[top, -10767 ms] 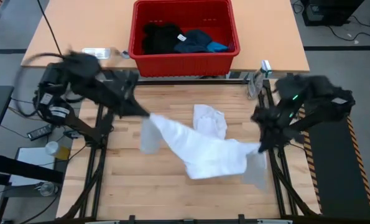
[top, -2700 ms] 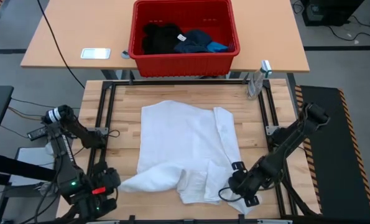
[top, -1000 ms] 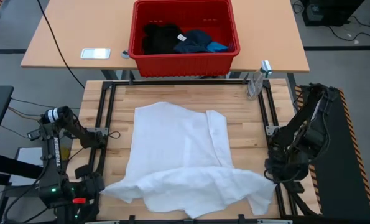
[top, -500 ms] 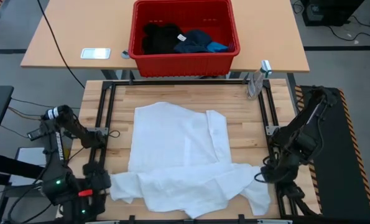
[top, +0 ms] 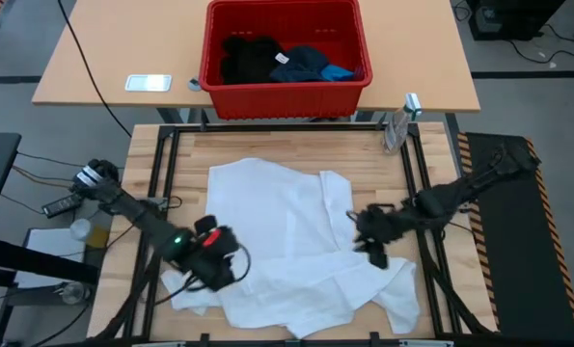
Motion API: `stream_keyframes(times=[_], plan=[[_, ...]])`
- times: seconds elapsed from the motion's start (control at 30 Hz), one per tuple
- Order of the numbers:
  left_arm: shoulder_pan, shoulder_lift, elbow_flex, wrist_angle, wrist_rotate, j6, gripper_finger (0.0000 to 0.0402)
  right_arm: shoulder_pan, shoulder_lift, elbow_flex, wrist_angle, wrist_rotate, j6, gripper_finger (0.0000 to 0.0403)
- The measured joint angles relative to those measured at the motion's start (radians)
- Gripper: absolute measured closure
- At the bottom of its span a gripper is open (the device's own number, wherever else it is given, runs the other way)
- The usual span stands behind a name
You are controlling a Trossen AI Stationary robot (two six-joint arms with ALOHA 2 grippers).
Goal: Fold Laundry from Bin
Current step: Fold the white polo shirt
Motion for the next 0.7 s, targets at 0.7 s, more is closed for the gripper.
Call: stream_keyframes(times=[0.7], plan=[[0.267,-0.073,-0.198,0.411,0.074,0.231,0.0258,-0.616,0.351,0.017,0.296,0.178,-0.211,0.0247]])
